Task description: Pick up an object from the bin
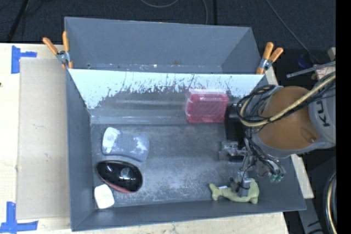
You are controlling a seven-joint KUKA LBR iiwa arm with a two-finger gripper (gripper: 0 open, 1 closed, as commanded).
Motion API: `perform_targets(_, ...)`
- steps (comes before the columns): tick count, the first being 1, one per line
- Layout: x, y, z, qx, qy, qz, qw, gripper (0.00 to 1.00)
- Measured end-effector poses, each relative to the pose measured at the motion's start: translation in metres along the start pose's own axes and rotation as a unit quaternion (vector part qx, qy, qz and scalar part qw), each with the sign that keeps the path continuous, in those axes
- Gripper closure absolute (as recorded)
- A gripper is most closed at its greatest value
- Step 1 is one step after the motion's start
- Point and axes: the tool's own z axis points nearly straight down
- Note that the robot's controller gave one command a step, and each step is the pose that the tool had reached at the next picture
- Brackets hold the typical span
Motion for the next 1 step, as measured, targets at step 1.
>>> perform_targets(1,0.0013,0.0168,0.0032,0.0,-0.002,-0.099,0.995,0.0)
